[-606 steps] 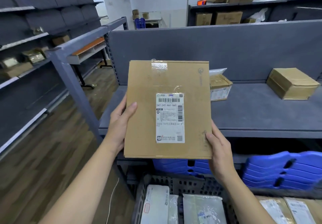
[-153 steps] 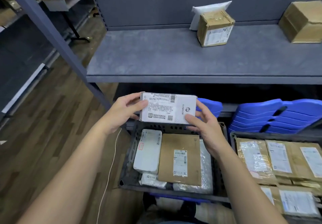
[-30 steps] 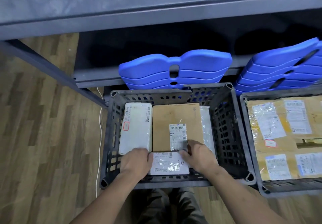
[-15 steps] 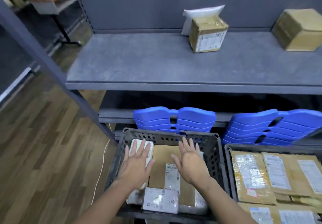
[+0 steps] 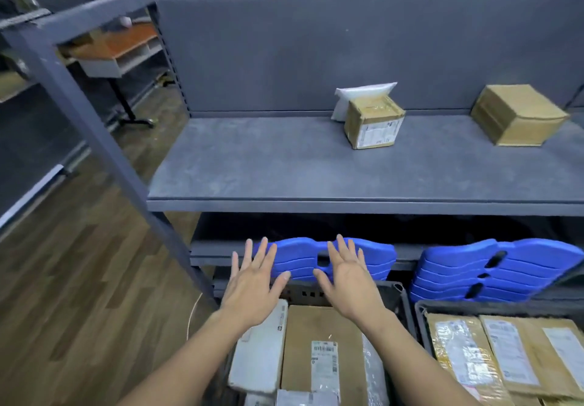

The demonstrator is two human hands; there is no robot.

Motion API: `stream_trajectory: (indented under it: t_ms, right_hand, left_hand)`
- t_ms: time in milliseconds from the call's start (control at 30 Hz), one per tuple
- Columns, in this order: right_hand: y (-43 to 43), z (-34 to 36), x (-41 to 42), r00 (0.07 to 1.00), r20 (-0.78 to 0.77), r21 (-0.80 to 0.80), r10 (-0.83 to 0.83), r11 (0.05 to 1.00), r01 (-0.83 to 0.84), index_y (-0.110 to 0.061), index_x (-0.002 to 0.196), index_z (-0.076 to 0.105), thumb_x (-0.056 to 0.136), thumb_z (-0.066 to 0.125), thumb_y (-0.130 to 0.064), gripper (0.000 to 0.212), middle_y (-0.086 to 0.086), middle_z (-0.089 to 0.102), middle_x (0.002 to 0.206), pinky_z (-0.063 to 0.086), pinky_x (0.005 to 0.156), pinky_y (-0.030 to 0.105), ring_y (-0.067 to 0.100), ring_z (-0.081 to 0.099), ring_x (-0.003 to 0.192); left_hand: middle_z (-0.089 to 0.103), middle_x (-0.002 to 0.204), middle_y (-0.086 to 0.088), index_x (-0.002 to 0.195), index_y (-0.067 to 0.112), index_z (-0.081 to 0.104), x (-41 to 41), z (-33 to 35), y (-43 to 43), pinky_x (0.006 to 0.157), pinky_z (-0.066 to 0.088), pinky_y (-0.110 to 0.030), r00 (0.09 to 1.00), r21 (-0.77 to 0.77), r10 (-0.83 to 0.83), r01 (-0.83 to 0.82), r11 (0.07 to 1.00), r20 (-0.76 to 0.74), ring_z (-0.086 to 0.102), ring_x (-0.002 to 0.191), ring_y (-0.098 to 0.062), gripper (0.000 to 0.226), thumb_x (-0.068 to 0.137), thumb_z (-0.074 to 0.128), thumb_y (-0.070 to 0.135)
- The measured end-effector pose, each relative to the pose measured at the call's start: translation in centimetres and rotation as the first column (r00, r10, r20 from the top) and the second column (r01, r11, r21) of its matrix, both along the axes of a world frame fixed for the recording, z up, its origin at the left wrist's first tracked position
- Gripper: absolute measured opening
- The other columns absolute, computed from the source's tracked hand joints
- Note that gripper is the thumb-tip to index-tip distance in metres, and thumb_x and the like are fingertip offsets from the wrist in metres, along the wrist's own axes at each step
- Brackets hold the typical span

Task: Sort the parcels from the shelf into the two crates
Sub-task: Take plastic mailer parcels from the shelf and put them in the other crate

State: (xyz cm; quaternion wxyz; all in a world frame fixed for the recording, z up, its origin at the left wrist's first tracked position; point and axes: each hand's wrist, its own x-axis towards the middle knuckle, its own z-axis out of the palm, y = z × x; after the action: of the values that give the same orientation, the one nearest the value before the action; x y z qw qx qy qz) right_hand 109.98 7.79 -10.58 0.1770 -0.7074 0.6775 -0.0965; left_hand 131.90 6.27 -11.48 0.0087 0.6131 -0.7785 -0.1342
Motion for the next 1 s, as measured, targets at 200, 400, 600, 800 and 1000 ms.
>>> stream_trajectory:
  t_ms: [200,400,600,800,1000]
  right_hand:
    - [-2.7,2.3,0.2,0.988,0.101,-0.095,-0.114,0.988,0.123,-0.013,0.163,0.027,0.107,0.047,-0.044,0.067,0.008,0.016,0.173,0.000,0.129,0.037,0.027,0.008,0.161]
    - [-5.2,4.1,-2.8,0.963,0.200,-0.257,-0.181,0.939,0.230,-0.008,0.147,0.056,0.100,0.060,-0.036,0.054,0.006,0.053,0.153,0.032,0.123,0.035,0.023,0.043,0.145]
    - [-10.8,5.5,-6.1,0.961,0.238,-0.406,-0.138,0.885,0.227,-0.007,0.128,0.070,0.092,0.059,-0.035,0.047,0.007,0.066,0.133,0.051,0.105,0.048,0.029,0.059,0.123]
    - [-23.9,10.6,-10.7,0.924,0.365,-0.525,-0.111,0.795,0.303,-0.011,0.128,0.068,0.092,0.060,-0.020,0.038,0.013,0.058,0.141,0.044,0.110,0.049,0.036,0.052,0.131]
    - [-34.1,16.0,-17.8,0.809,0.503,-0.209,-0.305,0.865,0.456,-0.023,0.154,0.043,0.099,0.052,-0.014,0.057,0.003,0.062,0.125,0.042,0.100,0.036,0.027,0.053,0.121]
  left_hand:
    - [0.014,0.173,0.003,0.166,0.022,0.018,0.7,3.3,-5.0,0.129,0.005,-0.040,0.986,-0.044,-0.088,0.082,0.996,-0.144,0.006,0.161,-0.024,0.097,0.087,0.002,0.078]
    - [0.073,0.125,-0.001,0.130,0.015,0.068,-2.2,6.4,-12.5,0.100,0.048,-0.047,0.955,-0.343,-0.164,0.072,0.936,-0.246,0.064,0.113,-0.031,0.060,0.094,0.040,0.053]
    - [0.067,0.124,-0.007,0.134,0.014,0.064,-8.7,10.9,-22.4,0.097,0.050,-0.044,0.926,-0.376,-0.235,0.114,0.919,-0.295,0.060,0.112,-0.034,0.043,0.096,0.062,0.032]
    - [0.061,0.137,-0.004,0.147,0.019,0.051,-16.5,13.5,-34.7,0.105,0.048,-0.040,0.859,-0.229,-0.060,-0.068,0.971,-0.508,0.065,0.112,-0.028,0.058,0.093,0.071,0.020]
    - [0.064,0.139,0.006,0.146,0.026,0.053,-19.1,10.7,-41.5,0.112,0.044,-0.036,0.770,0.025,0.072,-0.073,0.997,-0.634,0.058,0.129,-0.016,0.074,0.081,0.088,0.023]
